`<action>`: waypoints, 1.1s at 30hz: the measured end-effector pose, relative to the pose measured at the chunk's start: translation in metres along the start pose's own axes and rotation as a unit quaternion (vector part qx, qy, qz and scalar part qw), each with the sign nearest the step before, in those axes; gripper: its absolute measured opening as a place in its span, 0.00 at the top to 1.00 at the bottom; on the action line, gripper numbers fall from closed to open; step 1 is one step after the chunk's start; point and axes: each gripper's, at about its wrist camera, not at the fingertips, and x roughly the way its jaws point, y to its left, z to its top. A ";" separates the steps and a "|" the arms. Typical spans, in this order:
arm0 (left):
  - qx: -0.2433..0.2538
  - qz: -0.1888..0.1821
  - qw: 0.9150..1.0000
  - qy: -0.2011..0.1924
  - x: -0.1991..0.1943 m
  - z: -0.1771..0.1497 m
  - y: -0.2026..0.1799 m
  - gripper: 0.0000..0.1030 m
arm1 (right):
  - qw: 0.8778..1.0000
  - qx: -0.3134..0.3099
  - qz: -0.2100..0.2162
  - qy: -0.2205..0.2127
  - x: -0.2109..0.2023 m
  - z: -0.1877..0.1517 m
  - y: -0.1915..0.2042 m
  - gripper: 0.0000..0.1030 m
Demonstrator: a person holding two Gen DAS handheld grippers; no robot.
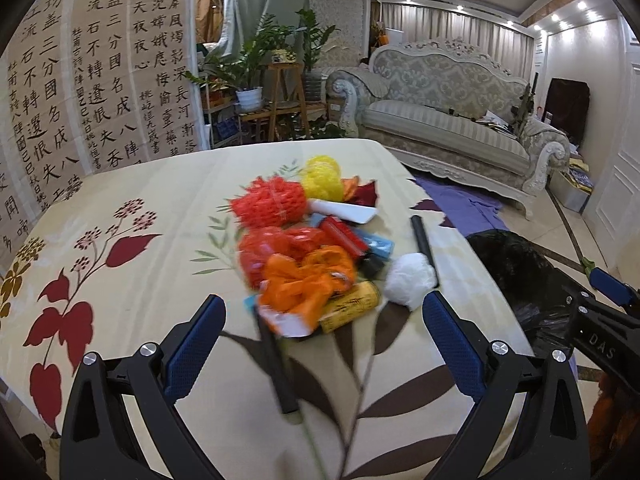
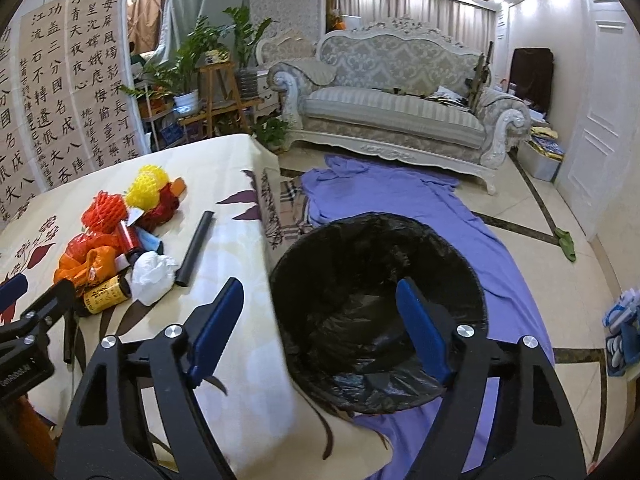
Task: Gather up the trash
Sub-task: 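Grasp the orange plastic bag with the left tool while the right tool grasps the white tissue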
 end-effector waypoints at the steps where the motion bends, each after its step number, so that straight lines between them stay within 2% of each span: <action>1: -0.001 0.002 1.000 -0.001 -0.001 0.000 0.004 0.08 | 1.000 -0.002 0.003 0.001 0.000 0.000 0.003 0.26; 5: -0.004 0.011 1.000 -0.004 -0.005 -0.001 0.014 0.10 | 1.000 -0.010 0.013 0.007 0.003 0.003 0.010 0.27; 6: -0.004 0.013 1.000 -0.004 -0.004 0.001 0.017 0.14 | 1.000 -0.011 0.015 0.008 0.004 0.004 0.013 0.27; 7: -0.005 0.015 1.000 -0.003 -0.003 0.002 0.019 0.25 | 1.000 -0.013 0.017 0.009 0.004 0.005 0.014 0.27; 8: -0.006 0.016 1.000 0.001 -0.001 0.004 0.021 0.28 | 1.000 -0.014 0.018 0.010 0.005 0.005 0.016 0.27; 18: 0.000 0.001 1.000 0.013 0.021 0.011 0.018 0.28 | 0.999 -0.017 0.025 0.020 0.012 0.008 0.021 0.27; 23: 0.005 -0.013 0.999 0.032 0.036 0.009 0.014 0.40 | 0.999 -0.018 0.028 0.027 0.018 0.008 0.022 0.27; 25: 0.003 -0.019 0.999 0.038 0.039 0.007 0.015 0.50 | 0.999 -0.017 0.030 0.030 0.020 0.008 0.022 0.27; 27: 0.005 -0.018 0.999 0.039 0.040 0.005 0.015 0.56 | 0.999 -0.018 0.032 0.032 0.022 0.007 0.024 0.27; 33: 0.006 -0.028 0.999 0.026 0.034 0.004 0.014 0.61 | 0.998 -0.022 0.036 0.036 0.025 0.006 0.029 0.27</action>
